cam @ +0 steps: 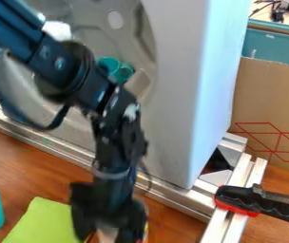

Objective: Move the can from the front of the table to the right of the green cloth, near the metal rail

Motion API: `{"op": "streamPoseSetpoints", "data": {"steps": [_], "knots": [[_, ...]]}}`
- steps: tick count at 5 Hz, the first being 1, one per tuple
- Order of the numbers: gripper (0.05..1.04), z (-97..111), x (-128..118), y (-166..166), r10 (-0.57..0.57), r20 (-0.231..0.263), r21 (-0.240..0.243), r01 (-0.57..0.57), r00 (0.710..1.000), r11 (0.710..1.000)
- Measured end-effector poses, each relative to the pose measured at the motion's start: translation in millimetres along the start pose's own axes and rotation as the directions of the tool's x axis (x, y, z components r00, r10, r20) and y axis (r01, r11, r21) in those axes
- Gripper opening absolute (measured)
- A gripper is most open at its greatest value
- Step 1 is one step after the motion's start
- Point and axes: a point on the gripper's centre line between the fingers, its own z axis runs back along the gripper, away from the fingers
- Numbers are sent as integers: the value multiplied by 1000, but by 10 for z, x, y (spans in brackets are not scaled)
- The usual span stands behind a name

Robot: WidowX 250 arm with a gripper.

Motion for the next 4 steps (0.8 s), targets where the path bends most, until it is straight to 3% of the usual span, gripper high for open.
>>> {"op": "streamPoseSetpoints", "data": {"steps": [1,2,3,4], "knots": [[1008,39,211,29,-10,29,-19,10,1000,1000],[1007,2,271,24,-12,17,-25,12,1000,1000],[1007,76,138,62,34,0,0,-34,999,999],[1008,378,-186,71,52,5,-23,-52,999,998]]}}
